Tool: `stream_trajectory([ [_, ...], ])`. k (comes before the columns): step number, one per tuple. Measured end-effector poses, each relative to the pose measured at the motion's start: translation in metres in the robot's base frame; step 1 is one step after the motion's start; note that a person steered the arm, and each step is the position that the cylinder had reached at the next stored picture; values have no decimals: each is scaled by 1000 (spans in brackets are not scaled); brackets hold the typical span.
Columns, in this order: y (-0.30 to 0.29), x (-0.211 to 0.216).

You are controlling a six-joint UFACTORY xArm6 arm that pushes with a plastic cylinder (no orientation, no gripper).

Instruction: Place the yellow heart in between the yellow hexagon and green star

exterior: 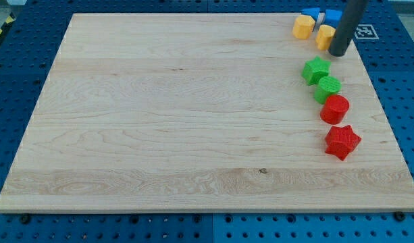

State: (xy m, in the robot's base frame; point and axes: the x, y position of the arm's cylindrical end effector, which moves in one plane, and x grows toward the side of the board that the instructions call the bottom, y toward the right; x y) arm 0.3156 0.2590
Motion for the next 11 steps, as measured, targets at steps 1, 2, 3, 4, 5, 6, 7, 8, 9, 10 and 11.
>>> stream_trajectory([
  [1,15,-18],
  [2,20,-43],
  [3,20,-56],
  [4,12,-57],
  [5,-4,-57],
  [6,-14,-57],
  [7,-20,-57],
  [8,-22,-57],
  [9,-22,-45],
  [10,-23,-29],
  [11,-32,-26],
])
